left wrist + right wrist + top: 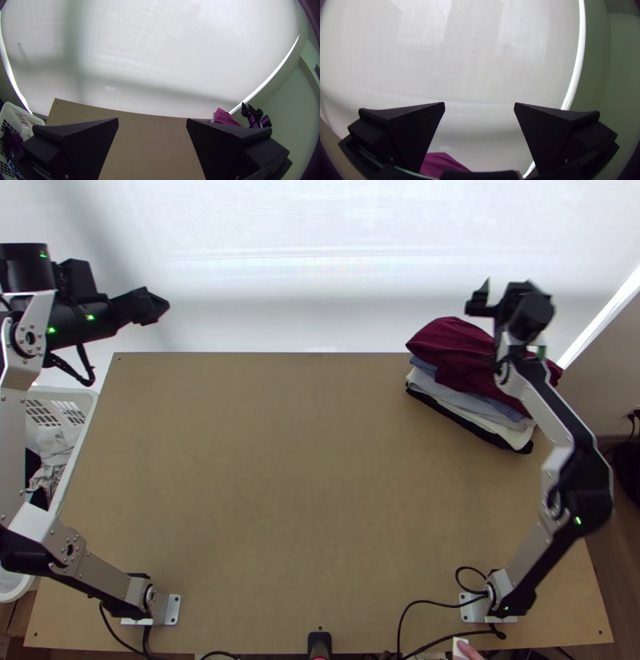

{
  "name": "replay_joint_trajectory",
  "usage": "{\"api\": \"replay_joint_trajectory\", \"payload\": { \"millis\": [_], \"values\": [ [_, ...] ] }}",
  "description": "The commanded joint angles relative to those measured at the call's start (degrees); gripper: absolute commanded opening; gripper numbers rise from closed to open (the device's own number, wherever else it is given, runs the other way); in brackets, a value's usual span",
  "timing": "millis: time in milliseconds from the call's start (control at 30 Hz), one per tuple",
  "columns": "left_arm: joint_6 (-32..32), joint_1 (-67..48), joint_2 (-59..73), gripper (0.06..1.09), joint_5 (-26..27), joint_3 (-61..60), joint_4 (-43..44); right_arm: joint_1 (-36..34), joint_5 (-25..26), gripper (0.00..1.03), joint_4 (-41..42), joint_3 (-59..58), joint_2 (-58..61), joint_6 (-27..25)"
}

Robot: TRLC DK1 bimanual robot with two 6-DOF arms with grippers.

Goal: Fold the t-shirt

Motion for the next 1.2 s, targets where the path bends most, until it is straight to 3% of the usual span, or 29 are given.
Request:
{"api": "replay_joint_trajectory", "payload": {
  "millis": [0, 133, 267, 500, 667, 800, 967, 1167],
  "values": [
    [0.44, 2.29, -2.50, 1.05, -0.47, 1.28, 1.06, -0.47, 0.37, 0.98, -1.94, 2.10, 8.25, -1.58],
    [2.29, 3.78, -3.20, 1.05, -3.37, 1.28, 1.42, -1.44, 2.21, 0.98, -8.70, 4.12, 12.91, -2.46],
    [3.17, 3.78, -3.64, 1.05, -9.43, 1.11, 3.70, -2.05, 4.32, 0.98, -9.32, 4.21, 12.29, -1.67],
    [4.04, 3.78, -5.48, 1.05, -19.19, 1.02, 11.70, -2.05, 3.44, 0.98, -10.37, 5.09, -3.27, 3.26],
    [6.42, 3.25, -8.56, 1.05, -25.78, 0.32, 15.83, -4.16, -1.39, 0.98, -15.91, 9.66, -14.60, 8.71],
    [6.68, 3.25, -12.43, 1.05, -27.98, -3.46, 17.15, -5.92, -3.41, 0.98, -20.66, 14.23, -21.46, 8.44],
    [9.49, 3.78, -22.36, 1.05, -30.70, -18.05, 24.62, -8.38, -13.61, 0.98, -24.96, 13.26, -30.78, 6.86],
    [14.68, 3.78, -44.95, 1.05, -30.09, -49.87, 52.39, -8.47, -17.30, 0.98, -26.99, 1.75, -47.56, 5.28]
  ]
}}
